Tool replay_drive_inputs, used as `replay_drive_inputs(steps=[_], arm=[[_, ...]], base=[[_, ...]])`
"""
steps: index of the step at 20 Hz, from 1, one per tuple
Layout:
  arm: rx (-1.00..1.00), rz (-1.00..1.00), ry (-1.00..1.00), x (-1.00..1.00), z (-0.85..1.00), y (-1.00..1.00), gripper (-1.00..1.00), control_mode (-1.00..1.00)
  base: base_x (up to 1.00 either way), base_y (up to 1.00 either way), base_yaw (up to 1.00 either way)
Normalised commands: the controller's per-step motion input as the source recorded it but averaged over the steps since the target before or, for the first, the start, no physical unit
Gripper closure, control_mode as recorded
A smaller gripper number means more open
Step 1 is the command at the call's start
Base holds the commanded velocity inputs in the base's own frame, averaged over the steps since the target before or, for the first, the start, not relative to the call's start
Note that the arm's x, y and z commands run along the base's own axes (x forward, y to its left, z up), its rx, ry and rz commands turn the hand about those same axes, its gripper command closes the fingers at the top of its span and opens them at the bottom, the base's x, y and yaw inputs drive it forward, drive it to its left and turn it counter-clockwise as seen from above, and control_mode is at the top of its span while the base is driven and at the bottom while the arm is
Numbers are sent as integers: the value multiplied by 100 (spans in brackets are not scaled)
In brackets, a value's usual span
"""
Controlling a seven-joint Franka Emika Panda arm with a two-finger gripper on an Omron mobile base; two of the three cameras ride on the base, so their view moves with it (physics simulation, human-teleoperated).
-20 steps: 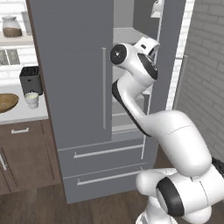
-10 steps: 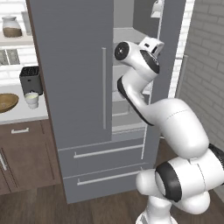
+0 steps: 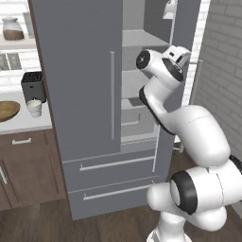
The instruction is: Grab a lemon wedge from the fridge and one ice cube from the ice bowl, and put them in the glass of lemonade.
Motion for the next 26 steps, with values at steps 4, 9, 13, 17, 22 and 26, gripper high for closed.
replay_drive_inputs(steps=[4,9,13,17,22,26], arm=[[0,-1,-7,-48,3,-1,-100,-100],[-3,2,-7,-53,27,43,-100,-100],[-14,0,5,59,6,99,-100,-100],[-17,0,9,100,-2,69,-100,-100],[-6,-4,2,65,-14,-14,-100,-100],[0,-15,0,13,-15,-69,-100,-100]], base=[[0,0,0],[0,0,0],[0,0,0],[0,0,0],[0,0,0],[0,0,0]])
